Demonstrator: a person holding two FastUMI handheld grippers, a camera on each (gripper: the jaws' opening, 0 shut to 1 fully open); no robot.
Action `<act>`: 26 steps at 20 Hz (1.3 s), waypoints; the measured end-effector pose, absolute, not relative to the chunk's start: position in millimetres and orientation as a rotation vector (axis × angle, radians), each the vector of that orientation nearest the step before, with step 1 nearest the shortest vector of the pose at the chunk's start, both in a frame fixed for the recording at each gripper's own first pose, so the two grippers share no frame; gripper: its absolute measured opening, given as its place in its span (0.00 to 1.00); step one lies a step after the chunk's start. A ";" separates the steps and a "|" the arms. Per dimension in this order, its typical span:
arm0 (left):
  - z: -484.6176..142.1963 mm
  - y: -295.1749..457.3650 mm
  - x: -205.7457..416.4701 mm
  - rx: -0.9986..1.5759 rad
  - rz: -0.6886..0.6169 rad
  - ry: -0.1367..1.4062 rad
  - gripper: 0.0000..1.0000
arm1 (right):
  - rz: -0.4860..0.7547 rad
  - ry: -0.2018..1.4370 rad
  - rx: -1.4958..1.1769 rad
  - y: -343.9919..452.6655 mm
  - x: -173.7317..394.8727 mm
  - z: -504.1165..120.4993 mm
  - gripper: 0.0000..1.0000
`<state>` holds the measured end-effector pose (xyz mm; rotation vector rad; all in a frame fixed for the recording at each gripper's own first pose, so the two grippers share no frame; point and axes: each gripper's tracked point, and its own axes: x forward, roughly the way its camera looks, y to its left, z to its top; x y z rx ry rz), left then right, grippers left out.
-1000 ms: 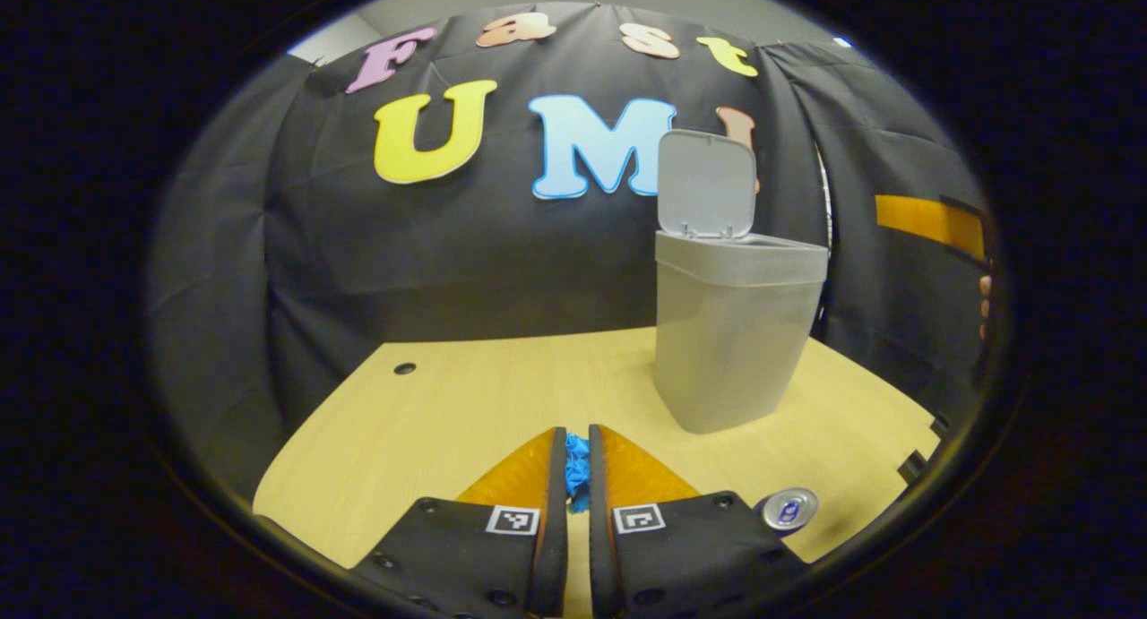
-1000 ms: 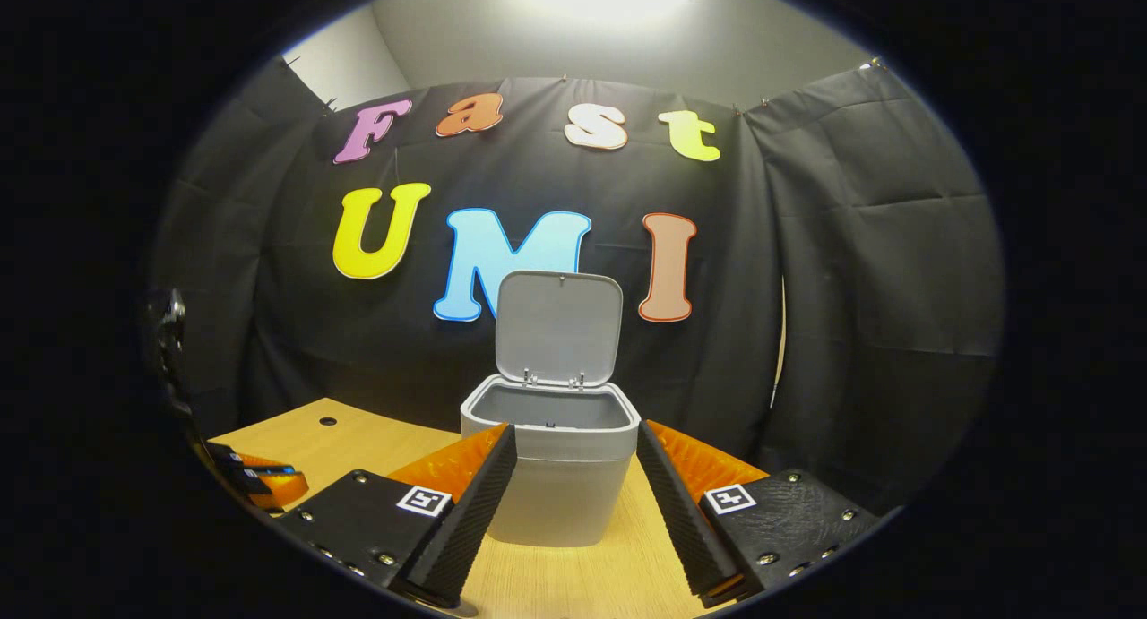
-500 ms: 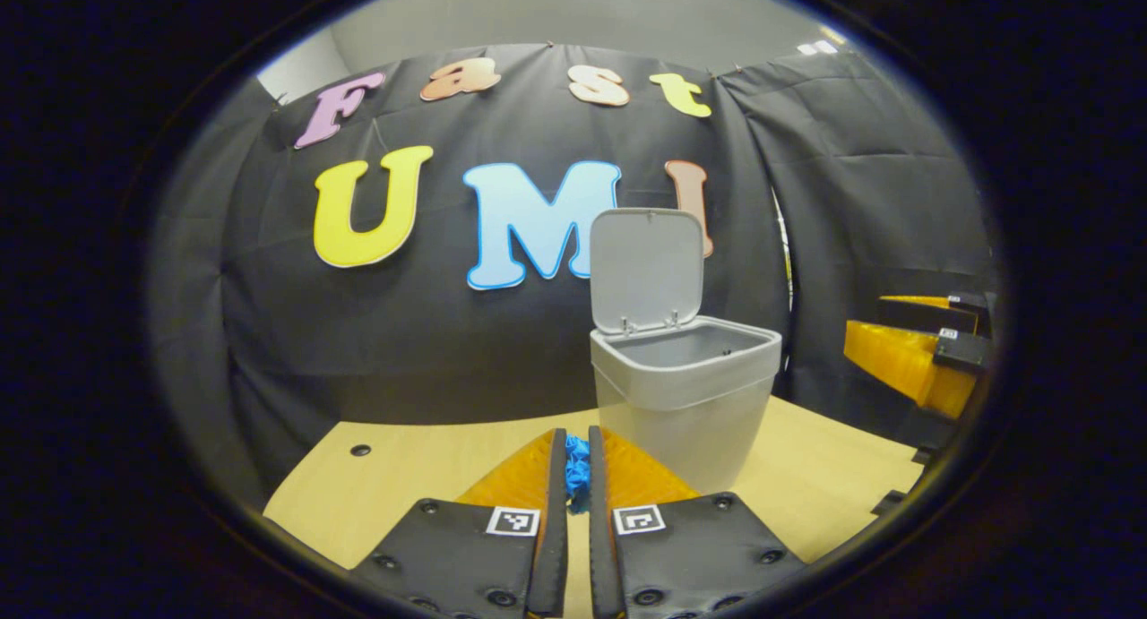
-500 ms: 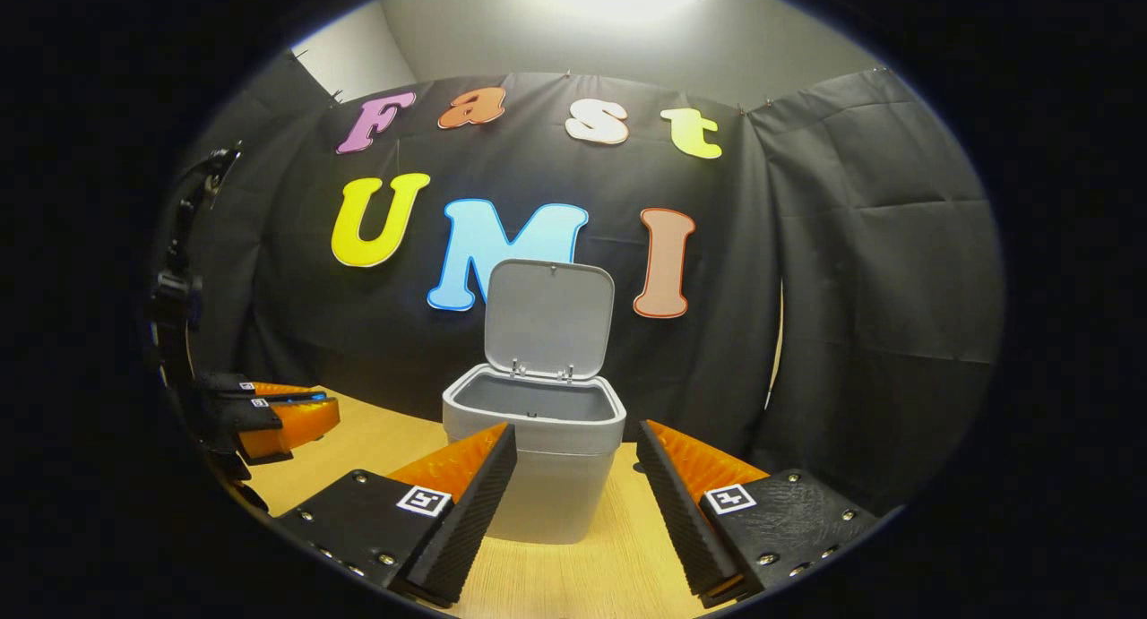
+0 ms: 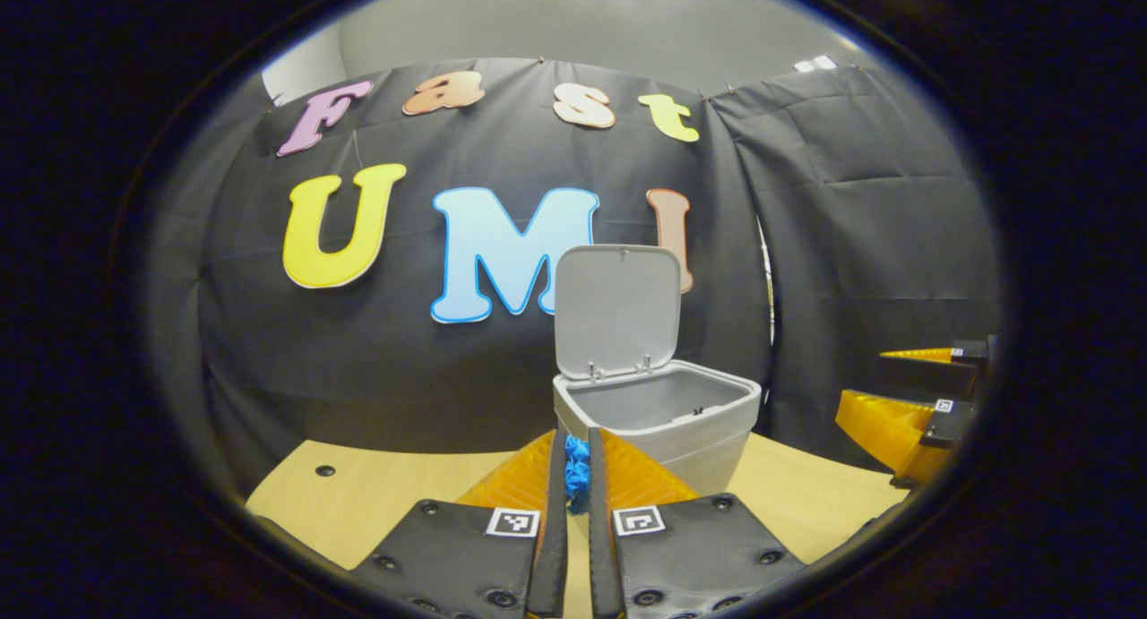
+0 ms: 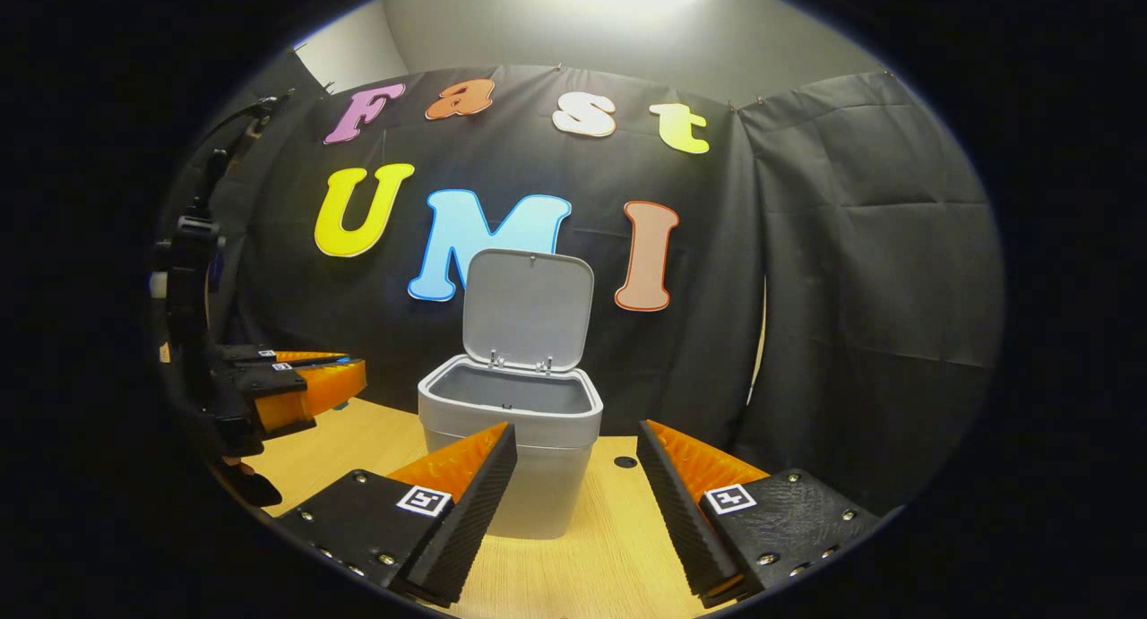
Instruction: Press the lid of the desktop garbage bin to open it, pick up the crumpled paper on the desktop and throw it into the bin, then pick up the pop can on the desktop and drop it into the bin, and finally close the garbage bin lid.
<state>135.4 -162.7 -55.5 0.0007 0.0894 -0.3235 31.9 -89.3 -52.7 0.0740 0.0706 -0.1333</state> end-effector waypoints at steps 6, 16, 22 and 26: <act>-41.3 -191.0 171.8 0.002 -0.376 0.052 0.16 | -0.184 0.092 0.055 -84.9 8.6 -51.2 0.88; -43.8 -232.8 228.8 0.005 -0.407 0.052 0.19 | -0.209 0.104 0.068 -86.5 -4.4 -51.4 0.88; -62.5 -240.0 240.8 0.006 -0.408 0.086 0.29 | -0.194 0.110 0.074 -87.2 -3.2 -56.2 0.87; -70.9 -244.8 245.8 -0.010 -0.428 0.112 0.48 | -0.199 0.123 0.085 -93.6 -2.6 -60.3 0.88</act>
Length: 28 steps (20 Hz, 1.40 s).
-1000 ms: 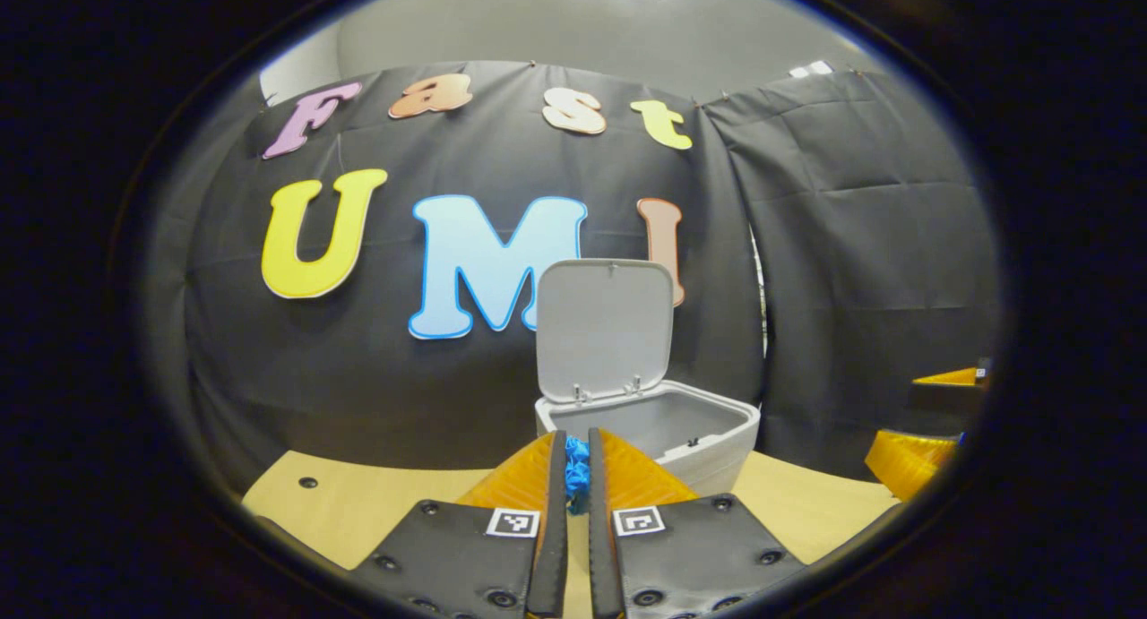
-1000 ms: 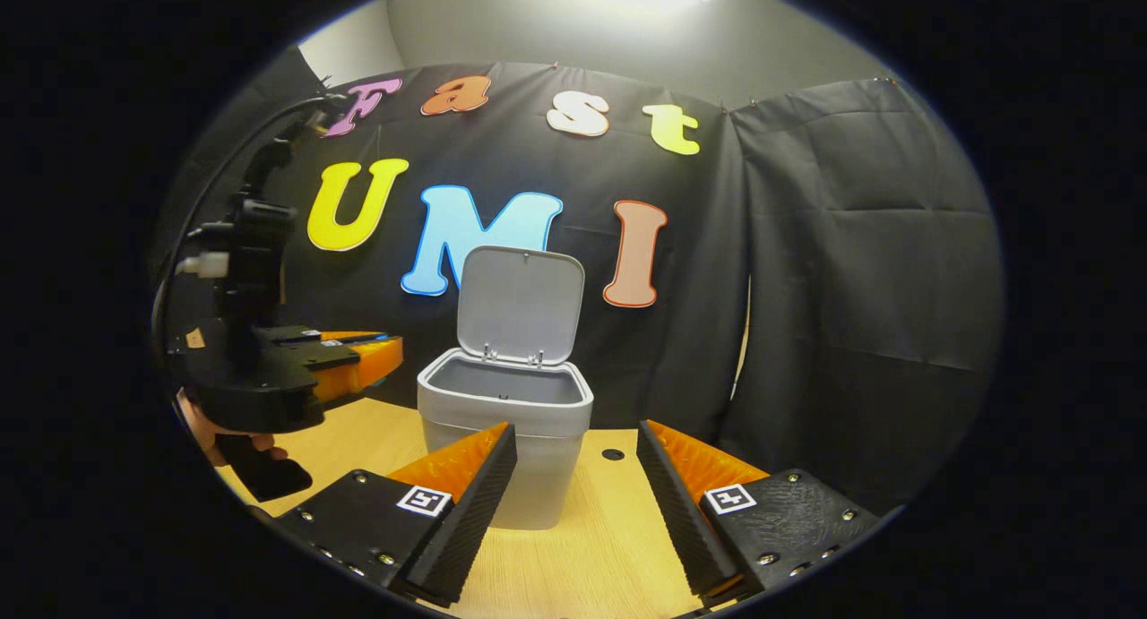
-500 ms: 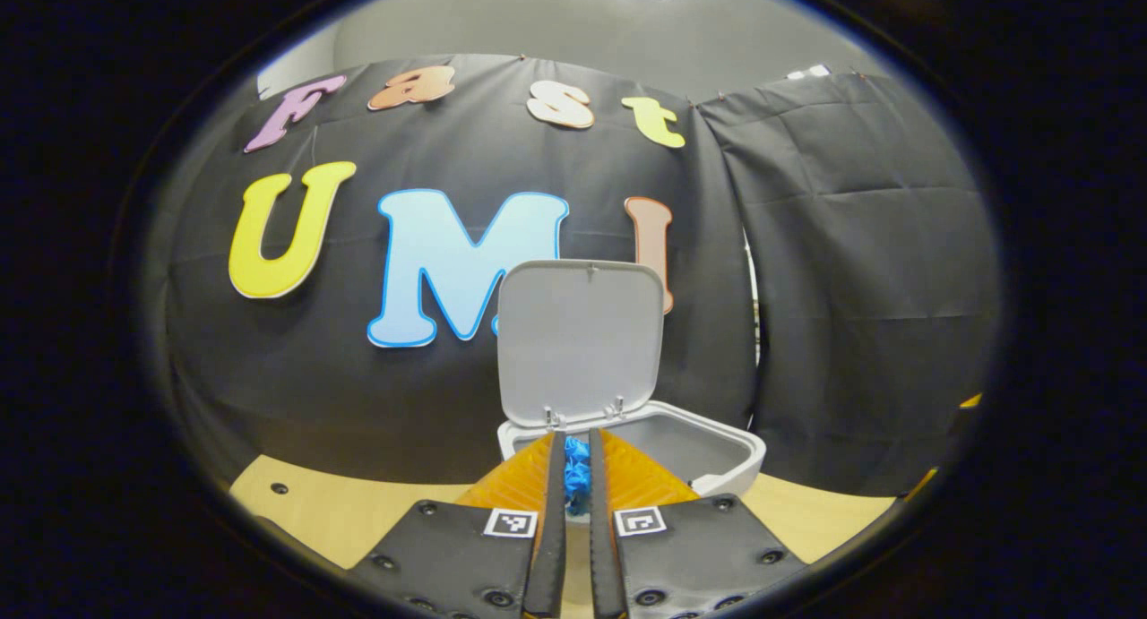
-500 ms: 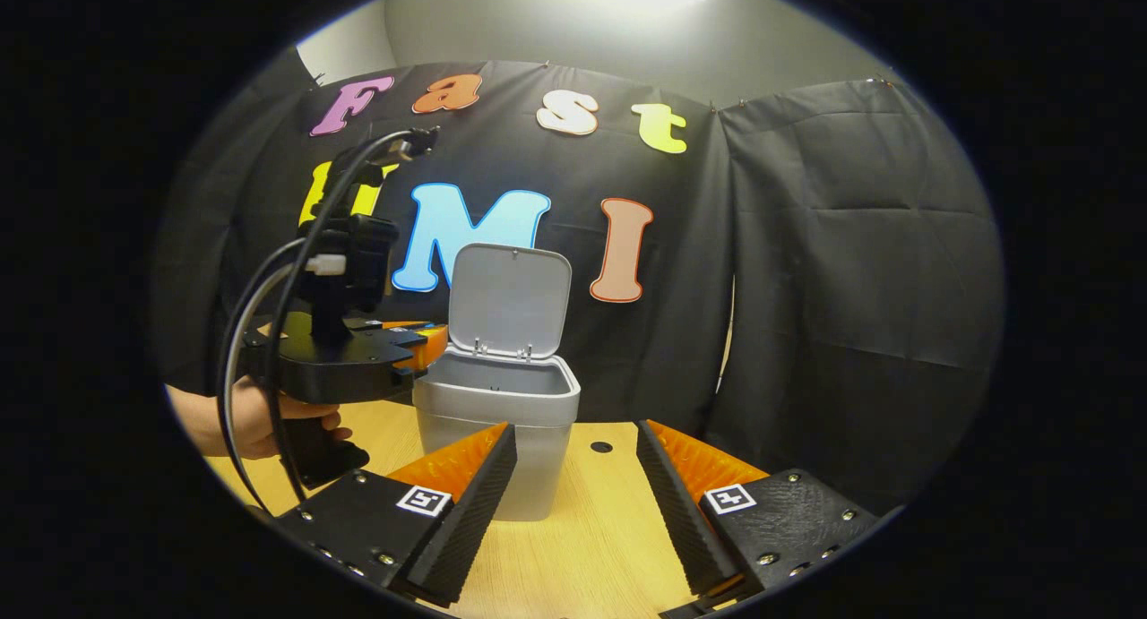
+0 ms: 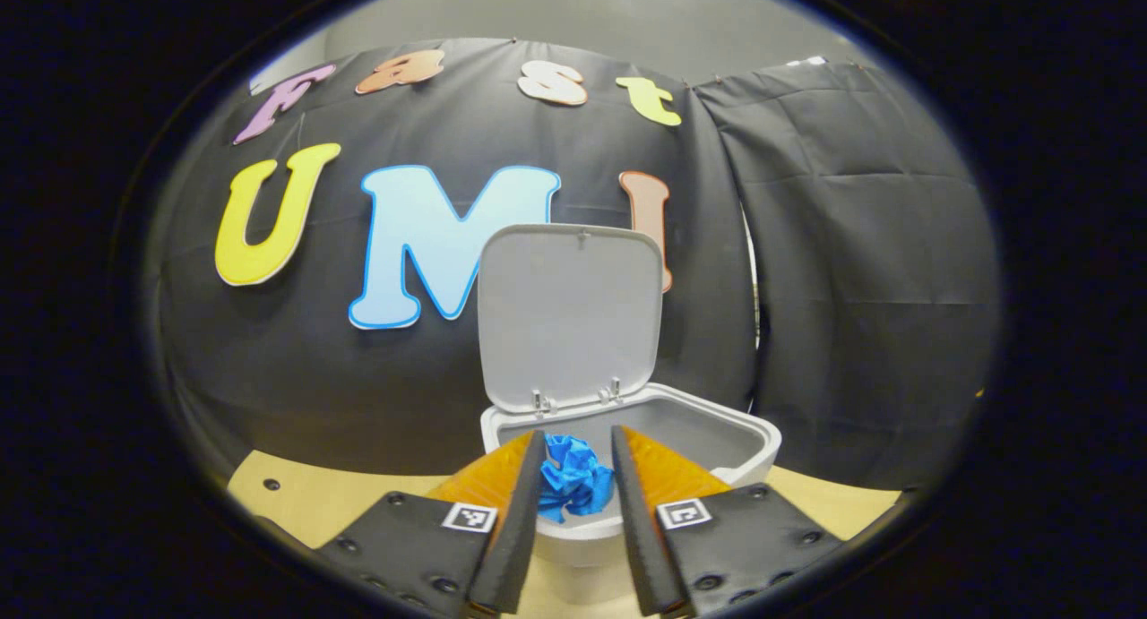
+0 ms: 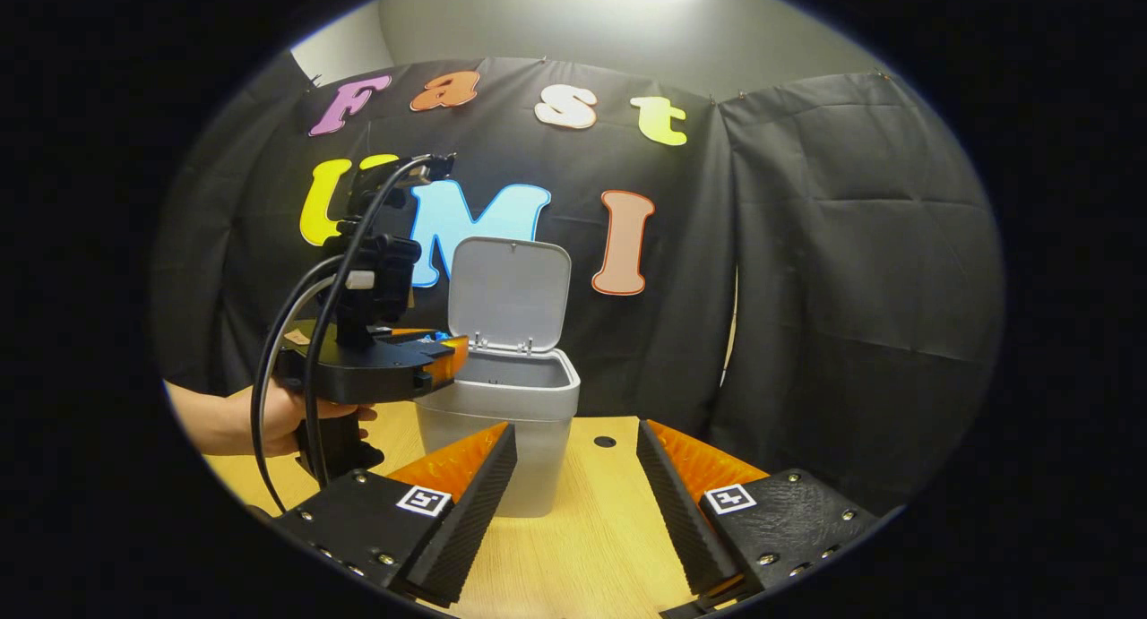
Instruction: Press the lid of the desktop garbage bin to open it, pick up the crumpled paper on the desktop and throw it into the bin, then pick up the pop can on the desktop and drop it into the bin, and finally close the garbage bin lid.
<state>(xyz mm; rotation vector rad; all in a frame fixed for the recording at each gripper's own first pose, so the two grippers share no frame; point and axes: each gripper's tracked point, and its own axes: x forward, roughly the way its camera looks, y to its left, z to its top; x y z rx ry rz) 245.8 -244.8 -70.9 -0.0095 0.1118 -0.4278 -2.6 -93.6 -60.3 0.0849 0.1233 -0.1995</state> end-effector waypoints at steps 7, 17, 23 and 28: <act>-56.5 -235.7 232.9 -0.037 -0.423 0.081 0.87 | -0.164 0.112 0.073 -83.6 5.7 -58.3 0.87; -39.1 -185.6 182.3 -0.046 -0.348 0.051 0.96 | -0.045 0.114 0.059 -46.1 9.3 -60.7 0.92; -31.6 -131.9 144.8 -0.046 -0.257 0.028 0.96 | 0.054 0.134 0.056 -12.8 6.0 -67.9 0.95; -23.5 -86.5 113.0 -0.033 -0.176 0.013 0.96 | 0.163 0.169 0.074 22.4 7.4 -79.9 0.95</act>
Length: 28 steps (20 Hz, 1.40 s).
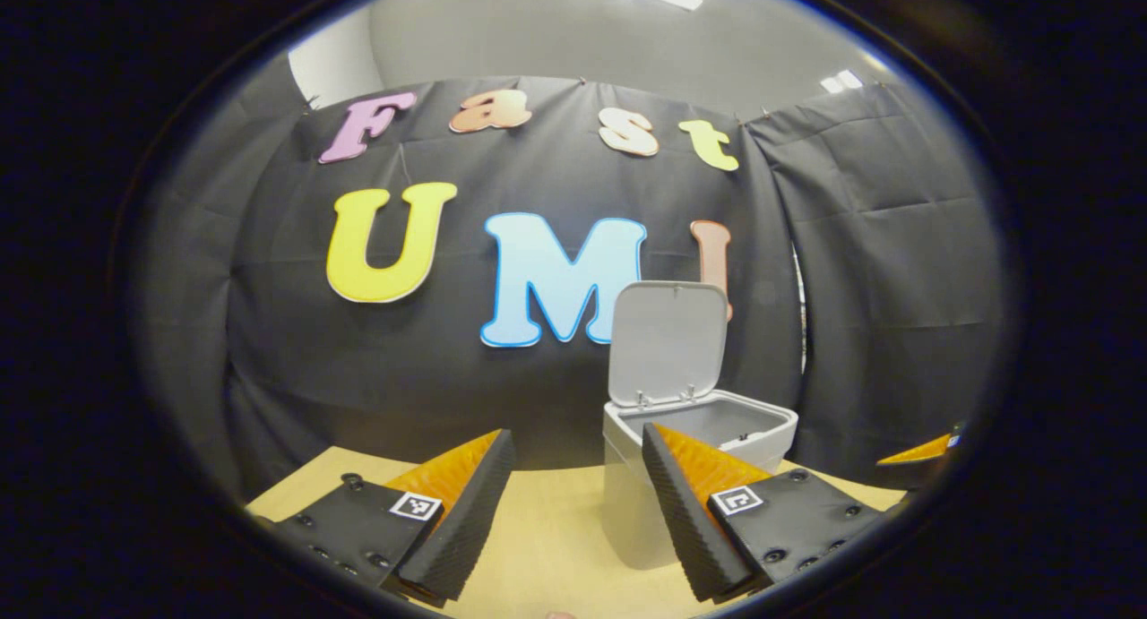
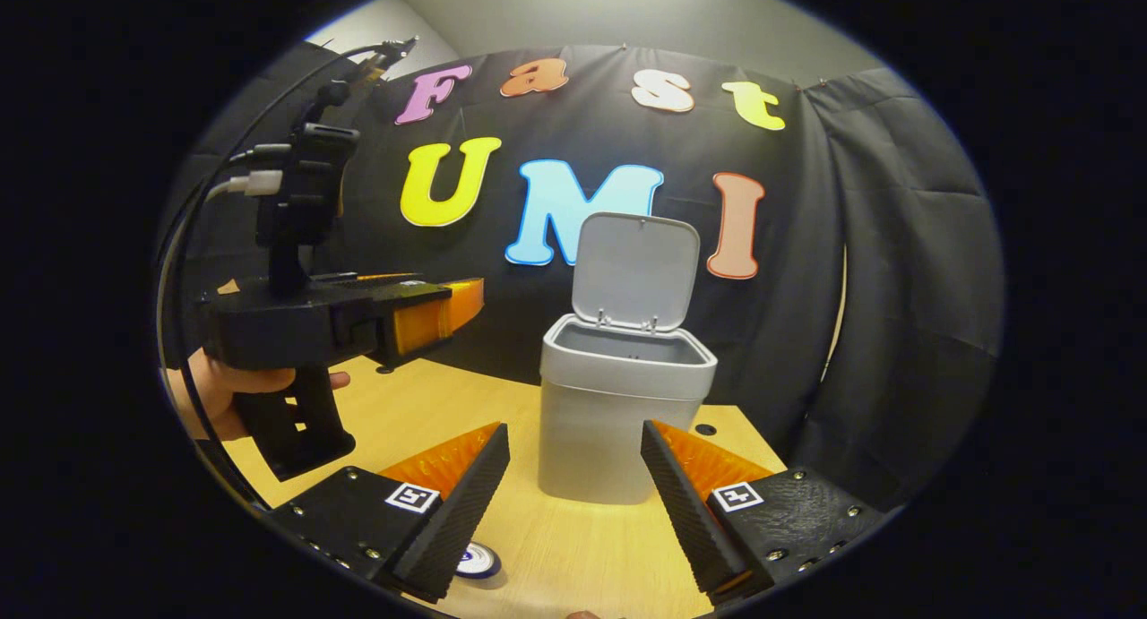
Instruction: Press the lid of the desktop garbage bin to open it, pick up the crumpled paper on the desktop and throw it into the bin, then pick up the pop can on the desktop and drop it into the bin, and finally close the garbage bin lid.
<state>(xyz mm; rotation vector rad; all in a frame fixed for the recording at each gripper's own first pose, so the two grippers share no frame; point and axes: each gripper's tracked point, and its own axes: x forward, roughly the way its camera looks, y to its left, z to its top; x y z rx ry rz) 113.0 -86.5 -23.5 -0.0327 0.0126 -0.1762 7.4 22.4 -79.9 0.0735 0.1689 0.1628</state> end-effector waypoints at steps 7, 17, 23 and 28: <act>-18.1 -50.2 80.2 -0.002 -0.103 0.006 0.96 | 0.310 0.297 0.105 72.4 -1.0 -120.3 0.95; -26.6 -20.6 64.7 -0.055 -0.059 0.048 0.96 | 0.417 0.550 0.123 114.7 -9.1 -187.5 0.95; -36.9 -6.8 64.1 -0.086 -0.034 0.079 0.95 | 0.433 0.726 0.105 118.6 -21.7 -228.3 0.95; -36.3 -5.4 60.1 -0.079 -0.021 0.080 0.93 | 0.427 0.810 0.076 118.7 -24.3 -246.1 0.95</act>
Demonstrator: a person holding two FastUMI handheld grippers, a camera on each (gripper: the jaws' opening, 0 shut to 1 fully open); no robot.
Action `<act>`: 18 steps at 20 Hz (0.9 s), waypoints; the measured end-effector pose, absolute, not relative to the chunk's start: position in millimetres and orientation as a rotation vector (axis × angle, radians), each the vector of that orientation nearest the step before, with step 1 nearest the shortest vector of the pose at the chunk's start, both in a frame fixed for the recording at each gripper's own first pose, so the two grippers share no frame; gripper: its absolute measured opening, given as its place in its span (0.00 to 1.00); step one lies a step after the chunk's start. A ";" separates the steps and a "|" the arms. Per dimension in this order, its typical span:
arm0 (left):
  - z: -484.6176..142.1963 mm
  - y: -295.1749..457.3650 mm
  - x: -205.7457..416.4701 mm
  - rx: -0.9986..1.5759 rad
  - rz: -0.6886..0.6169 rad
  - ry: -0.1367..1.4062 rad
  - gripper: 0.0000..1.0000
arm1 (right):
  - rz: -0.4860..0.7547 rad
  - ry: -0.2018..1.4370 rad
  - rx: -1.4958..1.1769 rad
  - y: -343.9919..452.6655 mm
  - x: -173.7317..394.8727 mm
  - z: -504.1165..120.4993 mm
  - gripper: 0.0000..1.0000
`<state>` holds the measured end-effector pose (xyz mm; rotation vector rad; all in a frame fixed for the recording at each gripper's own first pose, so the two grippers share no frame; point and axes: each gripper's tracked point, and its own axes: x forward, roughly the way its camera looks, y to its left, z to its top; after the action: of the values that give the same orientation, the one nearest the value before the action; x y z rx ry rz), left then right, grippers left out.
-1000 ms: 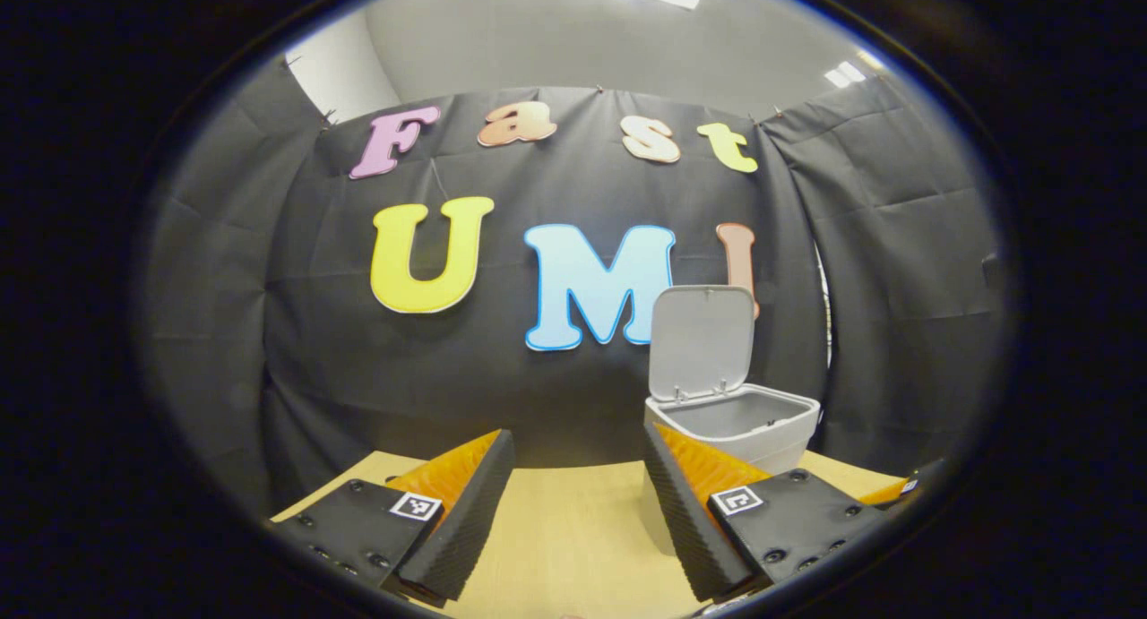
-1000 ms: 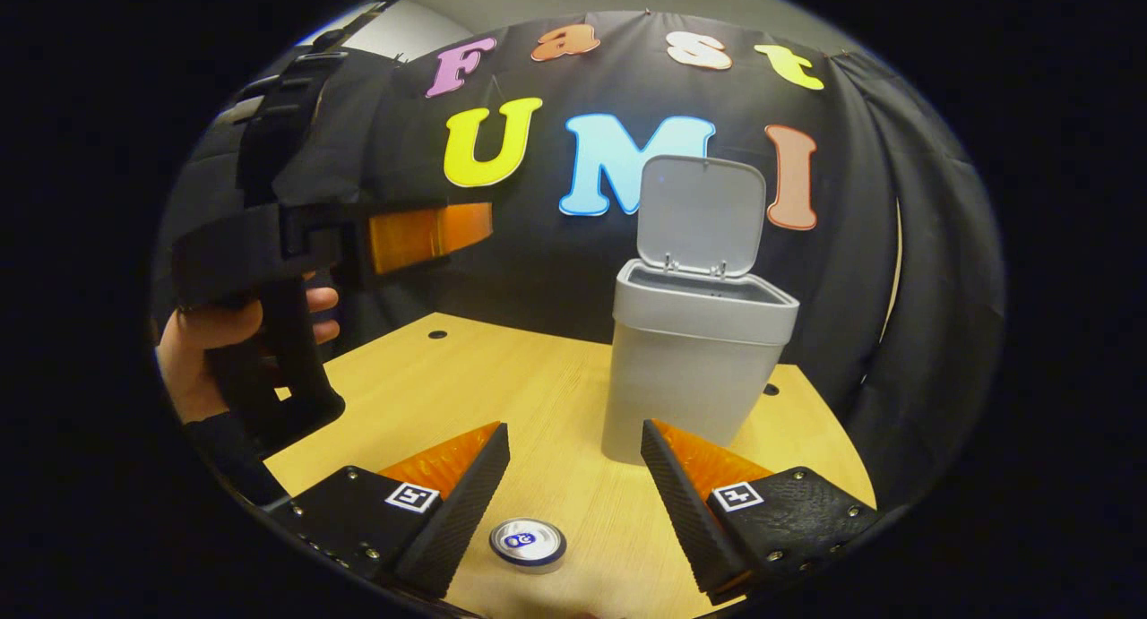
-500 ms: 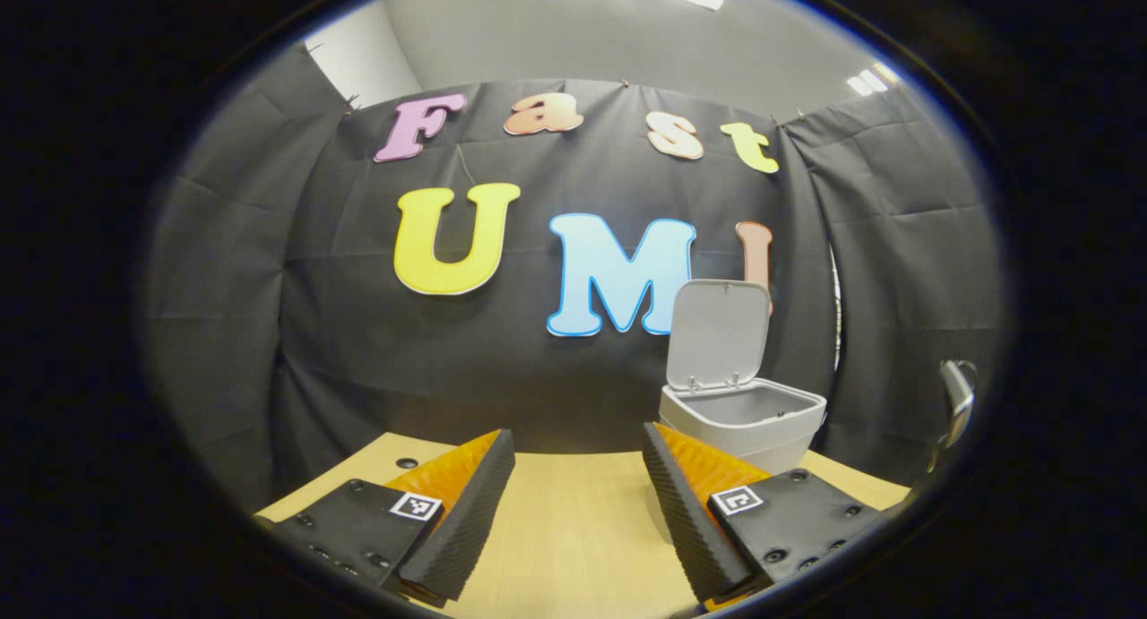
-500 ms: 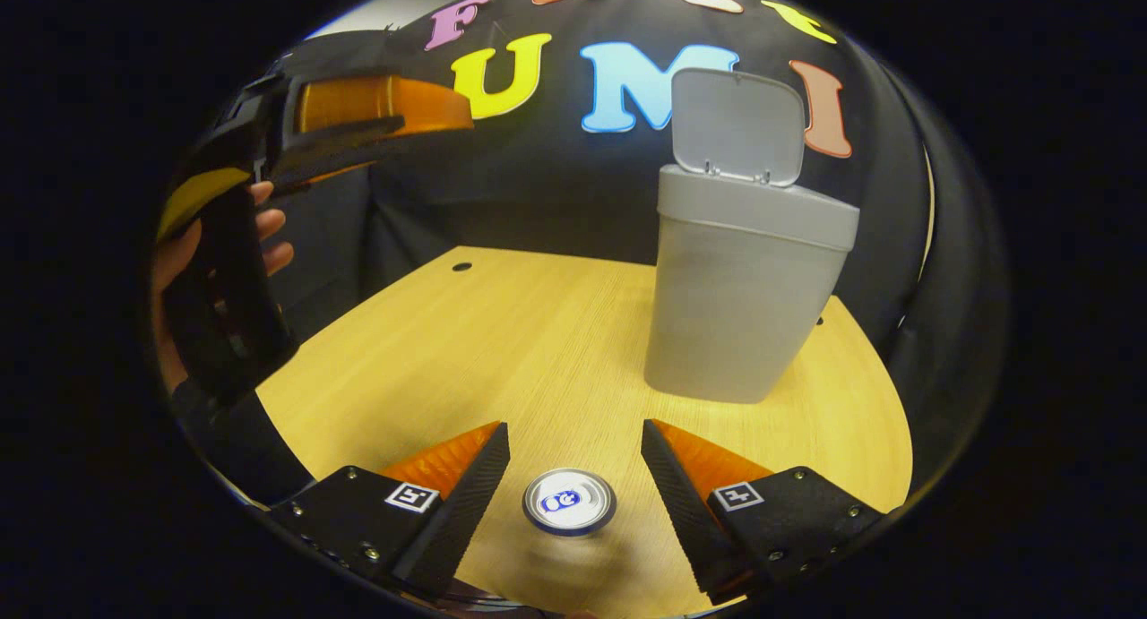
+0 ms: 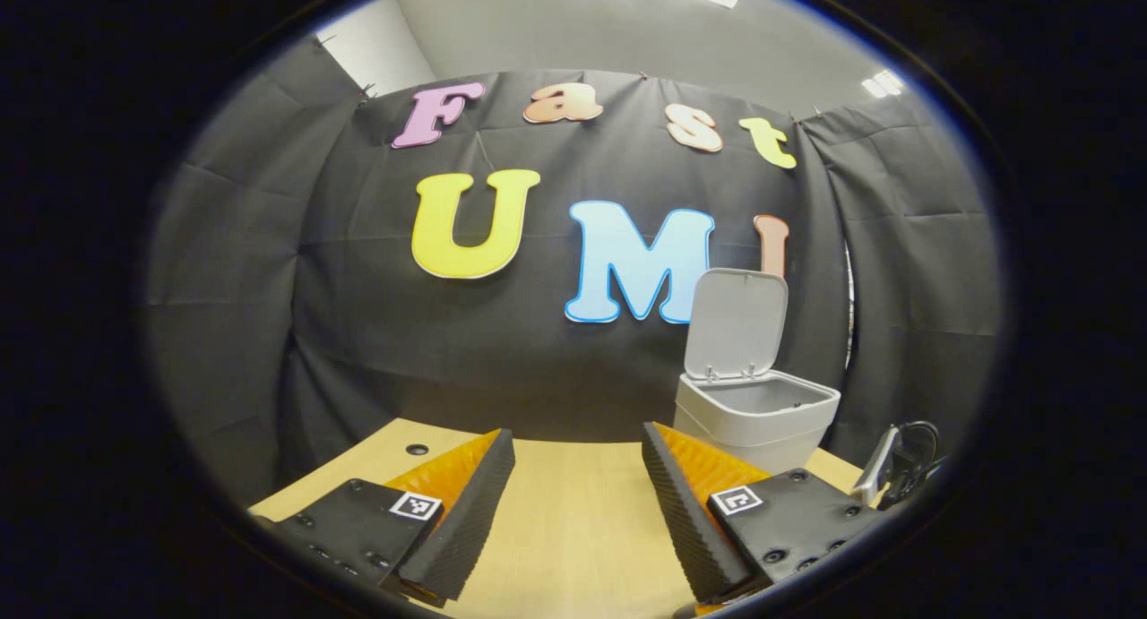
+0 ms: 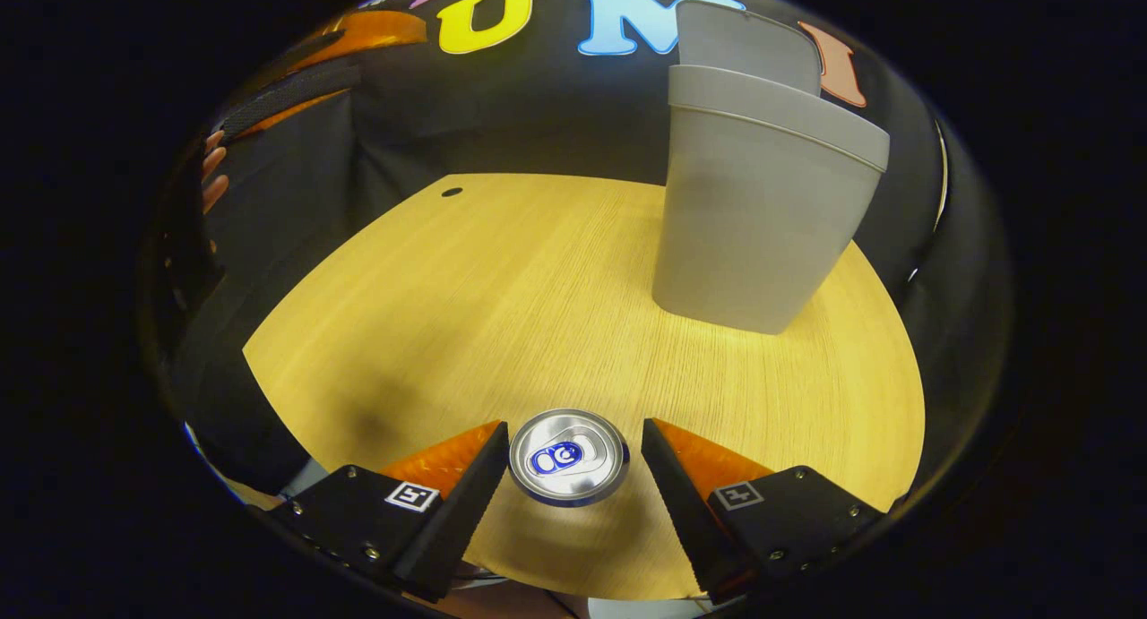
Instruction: Press the lid of the desktop garbage bin to open it, pick up the crumpled paper on the desktop and throw it into the bin, then pick up the pop can on the desktop and drop it into the bin, and finally close the garbage bin lid.
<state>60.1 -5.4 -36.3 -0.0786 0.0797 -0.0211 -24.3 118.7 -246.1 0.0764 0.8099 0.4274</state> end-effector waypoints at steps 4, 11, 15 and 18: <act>-31.3 -10.9 59.7 -0.071 -0.026 0.066 0.96 | 0.435 0.841 0.076 119.4 -25.2 -252.3 0.95; -31.4 -24.5 64.5 -0.081 -0.053 0.071 0.96 | 0.445 0.861 0.095 114.3 -23.8 -253.9 0.83; -30.5 -24.2 62.3 -0.074 -0.048 0.068 0.96 | 0.421 0.780 0.149 106.1 -15.8 -232.5 0.83; -30.0 -22.8 60.7 -0.078 -0.043 0.068 0.96 | 0.404 0.711 0.215 92.8 -1.8 -208.4 0.83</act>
<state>60.7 -22.8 -30.0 -0.0776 0.0679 -0.0433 -1.8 92.8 -208.4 0.2154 0.7110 0.4045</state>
